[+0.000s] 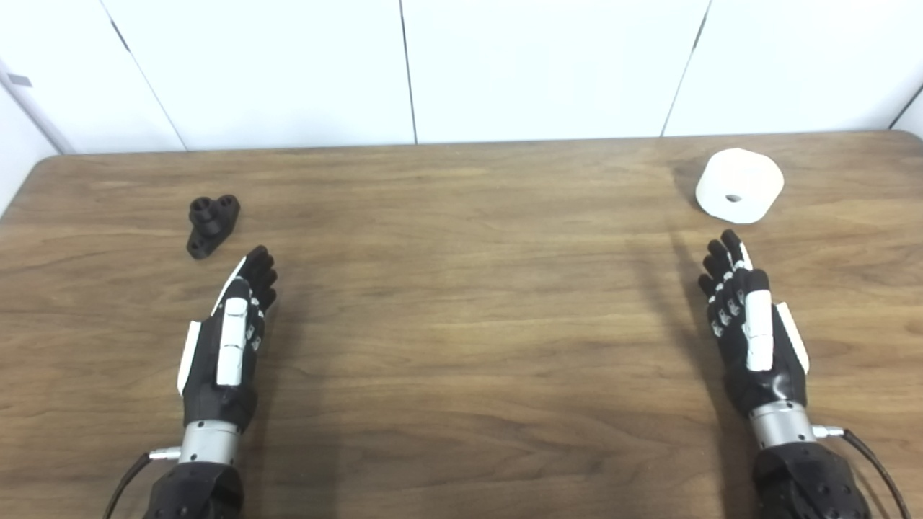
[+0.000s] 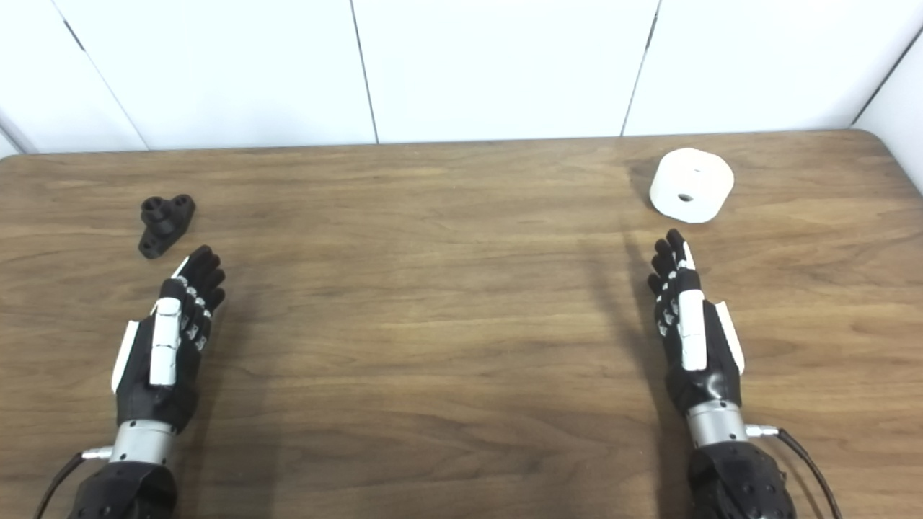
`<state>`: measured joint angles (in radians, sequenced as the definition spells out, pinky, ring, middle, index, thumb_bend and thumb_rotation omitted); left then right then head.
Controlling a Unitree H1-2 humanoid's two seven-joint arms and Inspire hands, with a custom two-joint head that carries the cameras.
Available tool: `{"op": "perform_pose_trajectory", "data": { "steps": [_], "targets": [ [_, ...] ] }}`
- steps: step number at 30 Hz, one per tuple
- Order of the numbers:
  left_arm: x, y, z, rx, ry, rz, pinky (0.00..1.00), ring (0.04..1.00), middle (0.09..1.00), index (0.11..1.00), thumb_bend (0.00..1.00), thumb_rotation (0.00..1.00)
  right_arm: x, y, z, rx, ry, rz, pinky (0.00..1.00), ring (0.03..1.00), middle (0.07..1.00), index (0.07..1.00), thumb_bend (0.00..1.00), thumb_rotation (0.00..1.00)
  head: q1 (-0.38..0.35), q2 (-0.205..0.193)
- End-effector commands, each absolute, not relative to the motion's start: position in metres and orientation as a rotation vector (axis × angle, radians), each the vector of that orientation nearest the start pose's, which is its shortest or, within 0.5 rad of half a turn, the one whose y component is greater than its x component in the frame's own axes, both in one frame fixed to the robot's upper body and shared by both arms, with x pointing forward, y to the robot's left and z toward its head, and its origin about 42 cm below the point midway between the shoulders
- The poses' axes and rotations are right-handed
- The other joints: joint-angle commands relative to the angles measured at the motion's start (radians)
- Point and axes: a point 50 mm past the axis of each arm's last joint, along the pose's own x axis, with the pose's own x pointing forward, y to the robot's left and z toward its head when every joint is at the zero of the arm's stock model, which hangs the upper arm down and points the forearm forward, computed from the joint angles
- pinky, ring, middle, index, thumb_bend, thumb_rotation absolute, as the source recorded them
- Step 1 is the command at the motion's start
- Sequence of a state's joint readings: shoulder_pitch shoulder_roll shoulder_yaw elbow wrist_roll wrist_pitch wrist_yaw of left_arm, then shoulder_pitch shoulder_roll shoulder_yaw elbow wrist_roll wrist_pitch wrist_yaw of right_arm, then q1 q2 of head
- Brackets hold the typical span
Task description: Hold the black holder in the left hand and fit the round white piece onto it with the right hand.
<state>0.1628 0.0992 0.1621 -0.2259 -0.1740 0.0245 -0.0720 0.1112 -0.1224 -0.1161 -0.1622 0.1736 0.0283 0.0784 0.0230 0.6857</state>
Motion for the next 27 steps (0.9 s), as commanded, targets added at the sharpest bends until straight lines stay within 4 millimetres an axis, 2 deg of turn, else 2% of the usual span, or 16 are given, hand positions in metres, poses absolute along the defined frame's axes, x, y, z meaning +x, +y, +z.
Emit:
{"op": "perform_pose_trajectory", "data": {
  "steps": [1,6,10,18,27],
  "targets": [
    [0.2321,0.2900,0.1326,-0.012,-0.138,0.108,0.97,0.956,0.943,0.920,0.51,0.86,0.2504,-0.2805,0.1166,0.034,-0.045,-0.027,1.00,1.000,0.987,1.000,0.56,1.00,0.001,-0.001],
    [0.2325,0.2897,0.1315,-0.020,-0.139,0.126,0.95,0.938,0.921,0.897,0.54,0.80,0.2506,-0.2812,0.1155,0.029,-0.047,-0.028,1.00,1.000,0.989,1.000,0.56,1.00,0.001,-0.002],
    [0.2332,0.2897,0.1311,-0.027,-0.141,0.138,0.93,0.922,0.906,0.881,0.51,0.77,0.2509,-0.2807,0.1145,0.020,-0.045,-0.027,1.00,1.000,0.988,1.000,0.57,1.00,-0.003,-0.007],
    [0.2334,0.2901,0.1314,-0.027,-0.141,0.134,0.93,0.926,0.911,0.887,0.51,0.76,0.2509,-0.2806,0.1146,0.030,-0.053,-0.030,1.00,1.000,0.984,1.000,0.56,0.99,-0.001,-0.006],
    [0.2338,0.2812,0.1295,-0.060,-0.148,0.140,0.94,0.906,0.899,0.863,0.51,0.71,0.2511,-0.2887,0.1113,0.022,-0.044,-0.019,1.00,1.000,0.989,1.000,0.56,1.00,0.101,-0.033]
  ]
}}
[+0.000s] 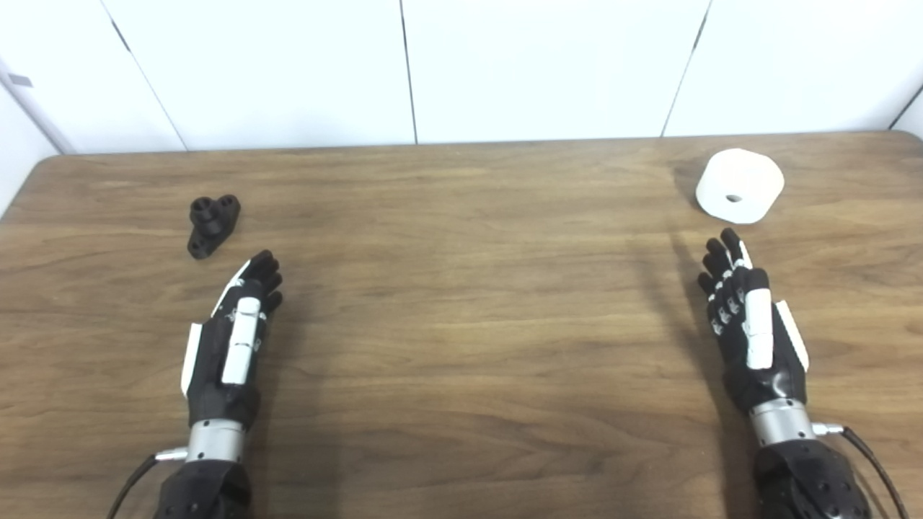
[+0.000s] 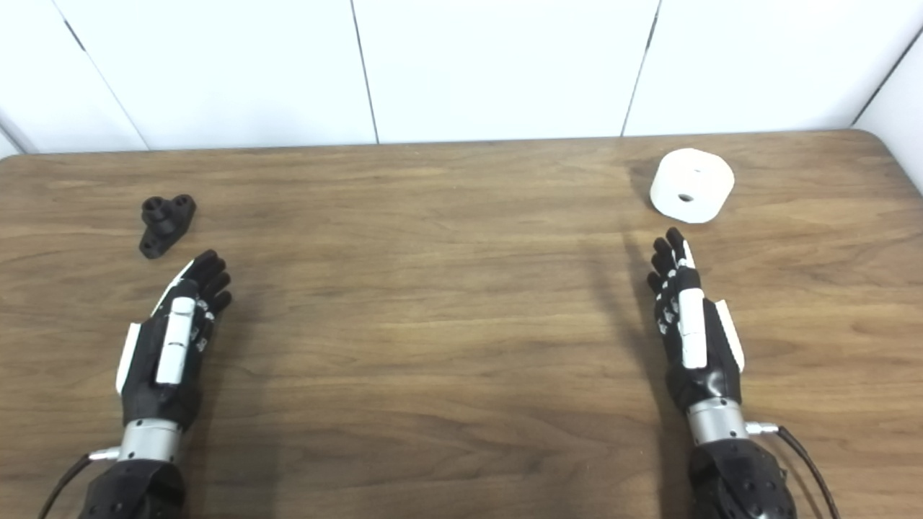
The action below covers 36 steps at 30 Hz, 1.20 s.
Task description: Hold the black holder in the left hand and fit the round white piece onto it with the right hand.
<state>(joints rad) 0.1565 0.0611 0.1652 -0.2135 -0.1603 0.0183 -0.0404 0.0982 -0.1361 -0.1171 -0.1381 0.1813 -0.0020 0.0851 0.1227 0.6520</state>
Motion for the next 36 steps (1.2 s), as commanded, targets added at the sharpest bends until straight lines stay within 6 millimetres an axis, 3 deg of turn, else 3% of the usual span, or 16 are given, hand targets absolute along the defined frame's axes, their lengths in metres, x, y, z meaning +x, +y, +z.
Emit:
{"op": "perform_pose_trajectory", "data": {
  "steps": [1,3,7,20,27,30,36],
  "targets": [
    [0.234,0.280,0.128,-0.048,-0.144,0.124,0.94,0.906,0.899,0.862,0.52,0.71,0.251,-0.290,0.110,0.020,-0.041,-0.018,1.00,1.000,0.990,1.000,0.57,1.00,0.021,-0.008],
    [0.234,0.278,0.126,-0.025,-0.134,0.104,0.97,0.932,0.925,0.899,0.53,0.81,0.251,-0.293,0.107,0.018,-0.034,-0.013,1.00,1.000,0.995,1.000,0.58,1.00,0.043,-0.022],
    [0.234,0.273,0.121,-0.008,-0.115,0.091,0.98,0.951,0.943,0.930,0.53,0.86,0.252,-0.298,0.102,0.014,-0.030,-0.008,1.00,1.000,0.997,1.000,0.59,1.00,0.077,-0.050],
    [0.239,0.254,0.108,0.003,-0.110,0.070,1.00,1.000,0.990,0.951,0.52,0.82,0.258,-0.320,0.085,0.039,-0.023,-0.014,1.00,1.000,0.984,1.000,0.60,0.99,0.173,-0.117],
    [0.240,0.251,0.107,0.017,-0.093,0.065,1.00,1.000,0.993,0.948,0.56,0.80,0.258,-0.326,0.085,0.042,-0.017,-0.021,1.00,1.000,0.983,1.000,0.57,1.00,0.164,-0.119],
    [0.241,0.250,0.108,0.054,-0.085,0.060,1.00,1.000,0.999,0.964,0.52,0.80,0.257,-0.328,0.085,0.043,-0.015,-0.027,1.00,1.000,0.977,1.000,0.56,1.00,0.161,-0.118],
    [0.237,0.250,0.116,0.192,-0.092,0.079,0.99,1.000,1.000,0.982,0.51,0.70,0.250,-0.330,0.086,0.050,-0.005,-0.021,1.00,1.000,0.978,1.000,0.56,1.00,0.164,-0.124]
  ]
}}
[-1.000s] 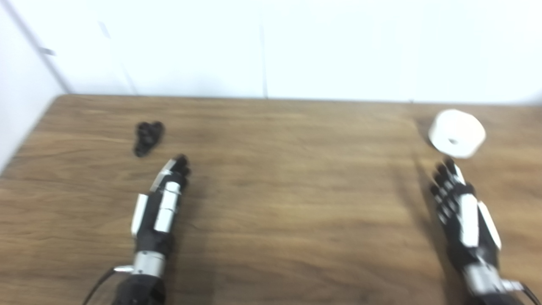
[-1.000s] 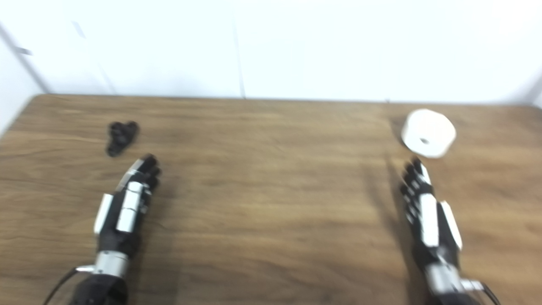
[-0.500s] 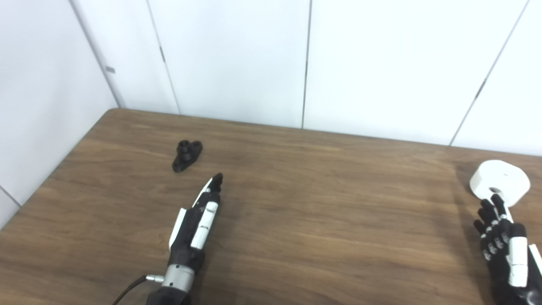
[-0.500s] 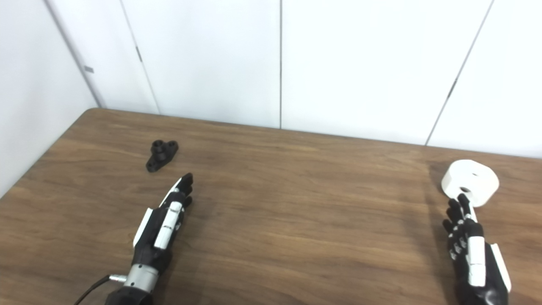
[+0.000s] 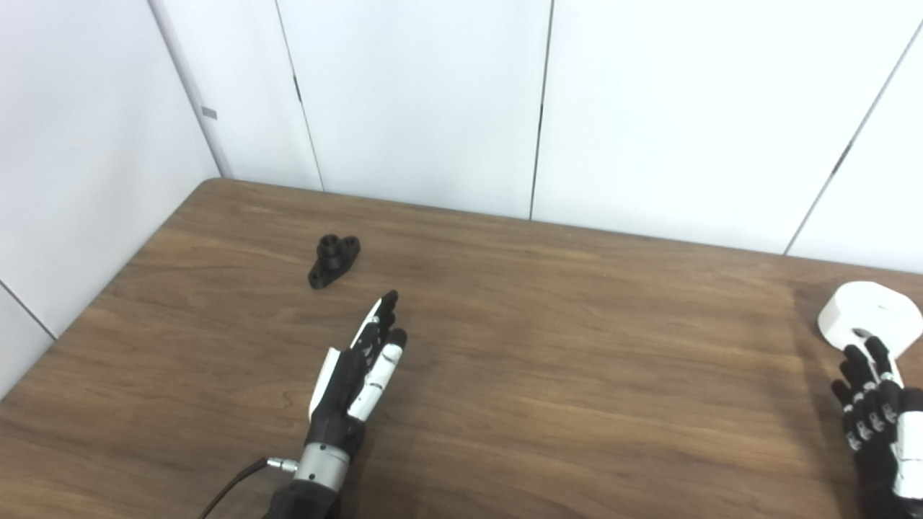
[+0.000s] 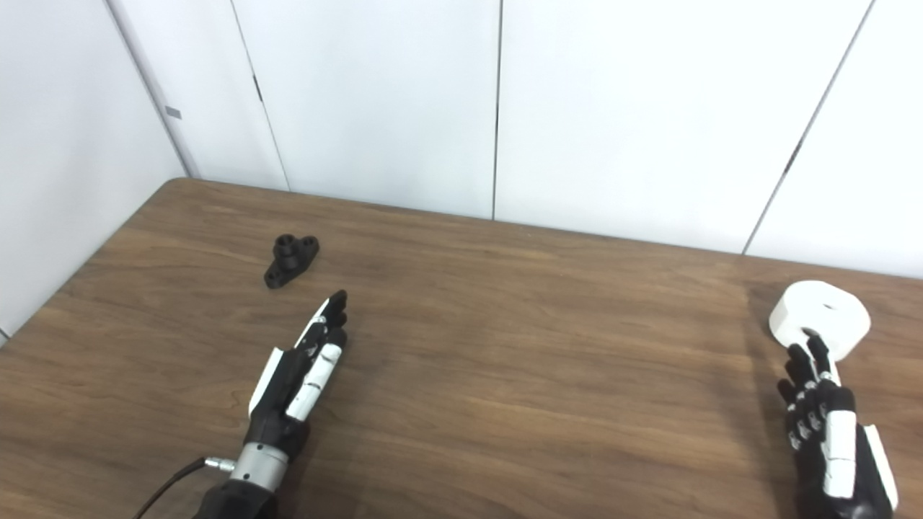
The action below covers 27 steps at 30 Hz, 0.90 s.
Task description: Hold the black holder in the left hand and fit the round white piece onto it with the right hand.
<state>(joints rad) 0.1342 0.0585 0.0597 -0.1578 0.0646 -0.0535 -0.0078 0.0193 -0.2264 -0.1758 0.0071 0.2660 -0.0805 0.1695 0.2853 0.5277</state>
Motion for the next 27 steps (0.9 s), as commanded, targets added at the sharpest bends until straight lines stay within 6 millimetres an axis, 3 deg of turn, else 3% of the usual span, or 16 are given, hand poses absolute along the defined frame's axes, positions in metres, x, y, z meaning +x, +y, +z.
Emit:
{"op": "perform_pose_trajectory", "data": {
  "steps": [1,3,7,11,14,23,27],
  "targets": [
    [0.236,0.250,0.119,0.229,-0.091,0.082,0.98,0.997,0.999,0.984,0.50,0.69,0.250,-0.329,0.086,0.052,-0.002,-0.019,1.00,1.000,0.979,1.000,0.56,1.00,0.003,0.000],
    [0.235,0.252,0.126,0.295,-0.091,0.090,0.96,0.991,0.999,0.989,0.50,0.67,0.249,-0.329,0.086,0.054,0.003,-0.015,1.00,1.000,0.979,1.000,0.57,1.00,0.005,-0.001],
    [0.238,0.261,0.150,0.415,-0.124,0.132,0.91,0.964,0.988,0.989,0.53,0.55,0.247,-0.330,0.084,0.054,0.010,-0.011,1.00,1.000,0.977,1.000,0.59,1.00,0.010,-0.002],
    [0.251,0.282,0.182,0.515,-0.164,0.216,0.88,0.946,0.980,0.977,0.53,0.43,0.246,-0.330,0.085,0.049,0.016,-0.006,1.00,1.000,0.981,1.000,0.62,1.00,0.016,-0.005],
    [0.264,0.303,0.197,0.597,-0.157,0.294,0.79,0.885,0.937,0.958,0.59,0.39,0.247,-0.329,0.084,0.051,0.018,-0.002,1.00,1.000,0.975,1.000,0.62,1.00,0.015,-0.006],
    [0.292,0.353,0.207,0.852,-0.120,0.464,0.85,0.947,0.959,0.930,0.66,0.29,0.249,-0.324,0.084,0.058,0.019,0.006,1.00,1.000,0.966,1.000,0.59,1.00,0.004,-0.008],
    [0.303,0.370,0.209,0.952,-0.136,0.509,0.85,0.946,0.941,0.906,0.72,0.32,0.250,-0.322,0.084,0.051,0.029,-0.001,1.00,1.000,0.958,0.992,0.60,1.00,-0.001,-0.010]
  ]
}}
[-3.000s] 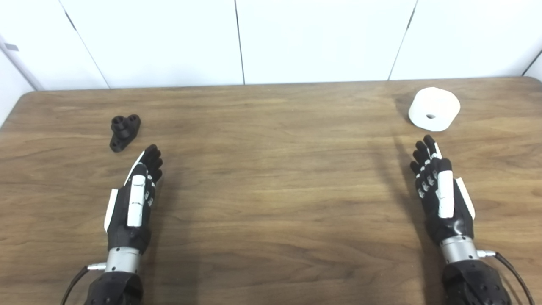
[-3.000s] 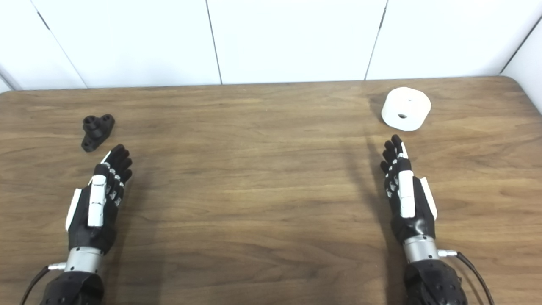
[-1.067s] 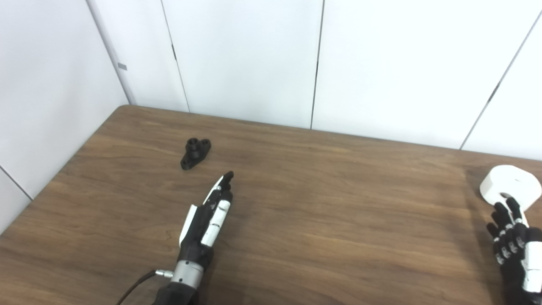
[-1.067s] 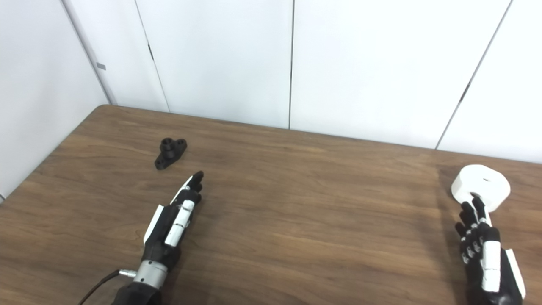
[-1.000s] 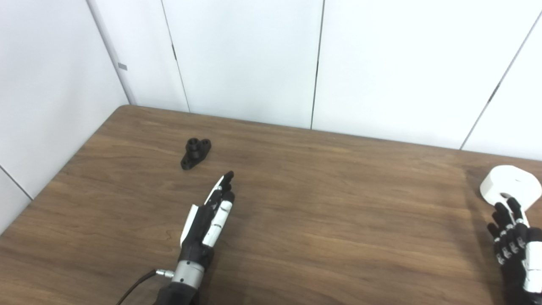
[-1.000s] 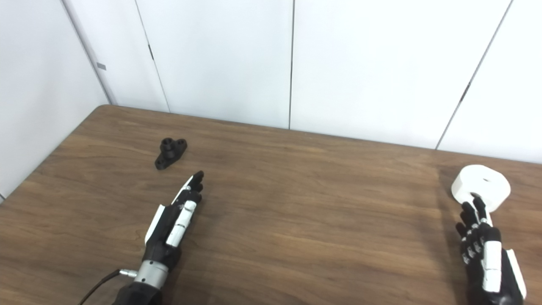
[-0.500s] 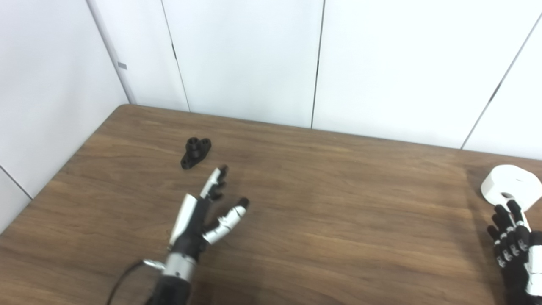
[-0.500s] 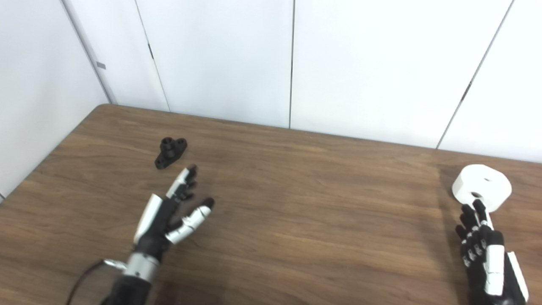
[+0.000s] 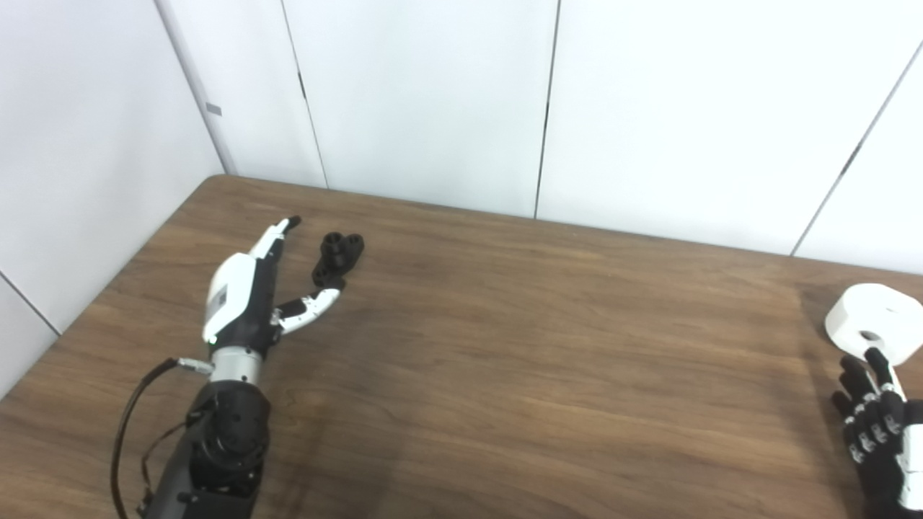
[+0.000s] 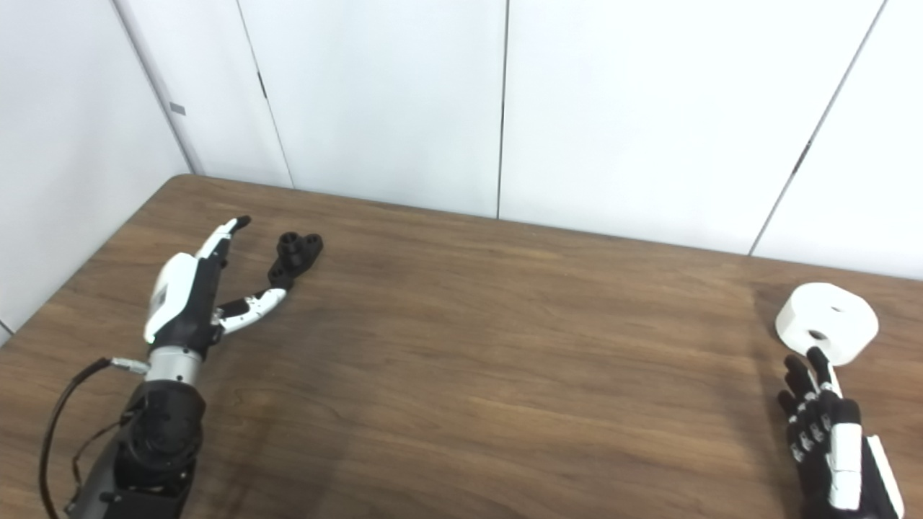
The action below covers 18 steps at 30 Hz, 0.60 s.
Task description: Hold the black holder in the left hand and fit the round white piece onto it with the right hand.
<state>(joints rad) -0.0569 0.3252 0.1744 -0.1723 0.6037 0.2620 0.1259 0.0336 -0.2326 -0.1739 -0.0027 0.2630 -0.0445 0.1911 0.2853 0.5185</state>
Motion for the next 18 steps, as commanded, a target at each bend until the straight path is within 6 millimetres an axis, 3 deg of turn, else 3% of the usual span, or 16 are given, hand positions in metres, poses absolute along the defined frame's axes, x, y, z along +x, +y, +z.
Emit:
{"op": "perform_pose_trajectory", "data": {
  "steps": [1,8,18],
  "targets": [
    [0.306,0.374,0.210,0.964,-0.138,0.519,0.85,0.949,0.940,0.901,0.73,0.31,0.250,-0.322,0.084,0.051,0.031,0.000,1.00,1.000,0.960,0.991,0.60,1.00,-0.001,-0.001],
    [0.330,0.396,0.213,1.088,-0.059,0.572,0.92,0.971,0.948,0.864,0.80,0.38,0.249,-0.322,0.084,0.052,0.020,0.004,1.00,1.000,0.961,0.999,0.60,0.98,-0.008,0.000],
    [0.361,0.388,0.199,1.253,0.092,0.524,1.00,0.996,0.968,0.828,0.91,0.54,0.248,-0.320,0.082,0.050,0.020,0.009,1.00,1.000,0.963,1.000,0.63,0.95,-0.020,0.006]
  ]
}}
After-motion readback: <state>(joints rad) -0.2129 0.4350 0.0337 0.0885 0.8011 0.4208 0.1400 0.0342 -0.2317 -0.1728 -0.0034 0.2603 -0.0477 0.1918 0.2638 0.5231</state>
